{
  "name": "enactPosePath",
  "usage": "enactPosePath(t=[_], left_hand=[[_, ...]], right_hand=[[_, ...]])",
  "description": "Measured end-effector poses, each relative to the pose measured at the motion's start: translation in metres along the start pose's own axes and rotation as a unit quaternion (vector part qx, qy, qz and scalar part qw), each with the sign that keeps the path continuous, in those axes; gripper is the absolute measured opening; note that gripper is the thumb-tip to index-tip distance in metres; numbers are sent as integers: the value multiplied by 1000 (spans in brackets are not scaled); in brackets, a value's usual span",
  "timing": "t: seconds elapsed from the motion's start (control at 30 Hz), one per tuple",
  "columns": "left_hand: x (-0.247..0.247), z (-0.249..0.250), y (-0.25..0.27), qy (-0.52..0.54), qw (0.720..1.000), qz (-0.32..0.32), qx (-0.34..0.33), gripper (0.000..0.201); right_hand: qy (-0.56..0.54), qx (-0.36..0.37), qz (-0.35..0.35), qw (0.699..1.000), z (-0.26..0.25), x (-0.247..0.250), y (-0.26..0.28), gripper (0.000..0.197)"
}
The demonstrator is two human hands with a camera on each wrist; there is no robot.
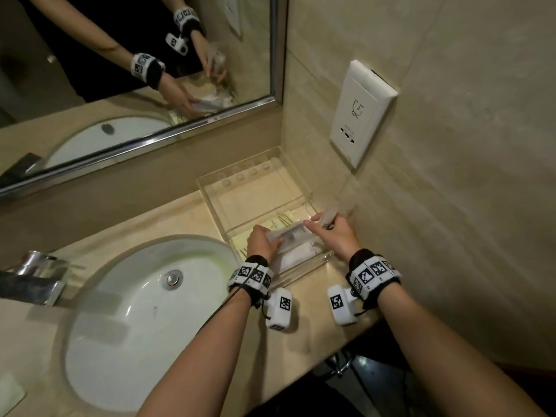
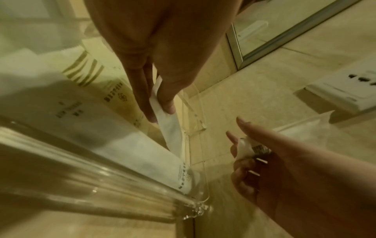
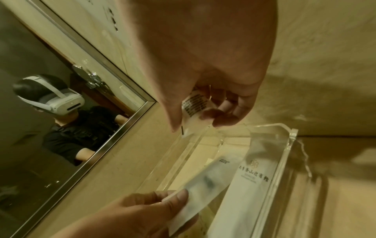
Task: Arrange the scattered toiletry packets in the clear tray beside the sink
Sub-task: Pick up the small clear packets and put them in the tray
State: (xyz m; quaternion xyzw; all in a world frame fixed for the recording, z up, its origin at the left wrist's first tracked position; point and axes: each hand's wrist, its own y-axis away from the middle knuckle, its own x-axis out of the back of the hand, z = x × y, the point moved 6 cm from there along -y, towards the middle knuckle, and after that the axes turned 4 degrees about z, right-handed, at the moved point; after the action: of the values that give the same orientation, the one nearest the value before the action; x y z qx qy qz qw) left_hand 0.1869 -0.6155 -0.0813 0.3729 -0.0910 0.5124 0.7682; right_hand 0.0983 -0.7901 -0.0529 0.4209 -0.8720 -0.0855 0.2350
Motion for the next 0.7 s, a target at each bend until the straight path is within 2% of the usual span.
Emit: enactPosePath(t=[0.07,0.2,0.3,0.47,0.57,0.7], left_hand=[[0,2,-4,3,1000,30,-6,40],[-9,-3,-10,16,999,33,13,46],[-6,-9,-11,21,997,75,9,47],[-4,-12,-15,14,994,100,-45,15],[-7,-13,-16,21,993,102,-60,31],[-7,-8,-20,6,992,96,-77,34]], right_hand=[[1,5,5,1000,-1,2,-2,33],[19,12,11,1000,0,7,-7,36],[11,11,14,1000,3,8,-8,37],[16,18,13,1000,2,11,-5,38],[18,16,6,1000,1,9,-4,36],[17,16,2,1000,-1,8,-3,36]])
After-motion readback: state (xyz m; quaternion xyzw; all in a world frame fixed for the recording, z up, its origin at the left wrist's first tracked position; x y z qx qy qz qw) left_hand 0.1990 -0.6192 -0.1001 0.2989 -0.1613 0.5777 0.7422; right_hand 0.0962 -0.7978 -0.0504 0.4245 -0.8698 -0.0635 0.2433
